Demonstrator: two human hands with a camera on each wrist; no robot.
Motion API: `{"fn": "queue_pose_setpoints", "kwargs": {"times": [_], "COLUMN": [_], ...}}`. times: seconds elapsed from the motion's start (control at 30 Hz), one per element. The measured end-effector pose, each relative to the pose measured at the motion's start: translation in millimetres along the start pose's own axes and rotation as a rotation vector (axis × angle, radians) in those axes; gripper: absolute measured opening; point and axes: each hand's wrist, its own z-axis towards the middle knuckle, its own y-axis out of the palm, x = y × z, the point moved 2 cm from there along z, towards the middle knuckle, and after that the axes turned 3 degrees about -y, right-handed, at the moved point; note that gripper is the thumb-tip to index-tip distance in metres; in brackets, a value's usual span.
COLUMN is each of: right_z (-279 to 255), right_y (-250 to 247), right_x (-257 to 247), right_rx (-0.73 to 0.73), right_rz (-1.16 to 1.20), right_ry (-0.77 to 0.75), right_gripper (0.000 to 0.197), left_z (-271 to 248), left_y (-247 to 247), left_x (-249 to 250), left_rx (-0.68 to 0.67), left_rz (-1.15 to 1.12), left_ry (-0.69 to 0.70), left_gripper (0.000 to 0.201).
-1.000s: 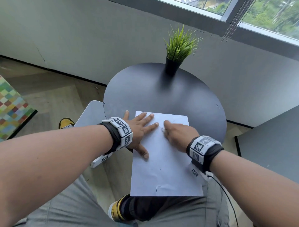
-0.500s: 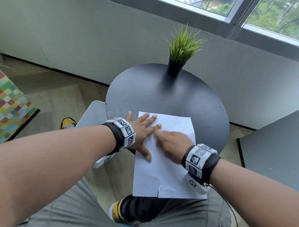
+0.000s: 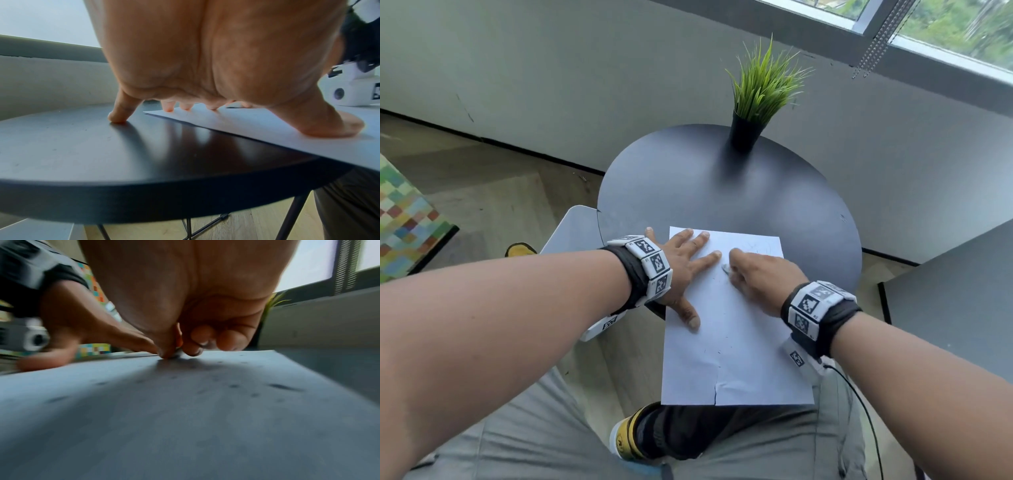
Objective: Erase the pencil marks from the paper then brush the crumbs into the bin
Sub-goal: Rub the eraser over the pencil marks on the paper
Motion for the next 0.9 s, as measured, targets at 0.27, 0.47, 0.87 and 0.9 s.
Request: {"fn": "queue_pose_setpoints", "kwargs": {"times": [0.27,0.47,0.87,0.9], "right_z": [-17,-8,-17,-20], "right_y": [5,0,5,6], "right_x": [-27,-12,-42,-47], "right_rx": [-0.118,-0.036,-0.133,-0.155], "right_rz": [0.034,-0.013,-0.024,-0.002], "right_ry": [-0.221,-0.088,-0.175,-0.205], "right_gripper": [0.009,0.006,0.005,0.002], "left_z": [0,0,0,1], "left_y": [-1,0,1,0], "left_x": [1,1,1,1], "left_rx": [-0.015,-0.014,-0.002,-0.002], "left_rz": [0.009,0.002,0.004,0.009], "left_ry": [-0.005,-0.013,-0.015,-0.015], "left_gripper": [0.142,0.142,0.142,0.143]}}
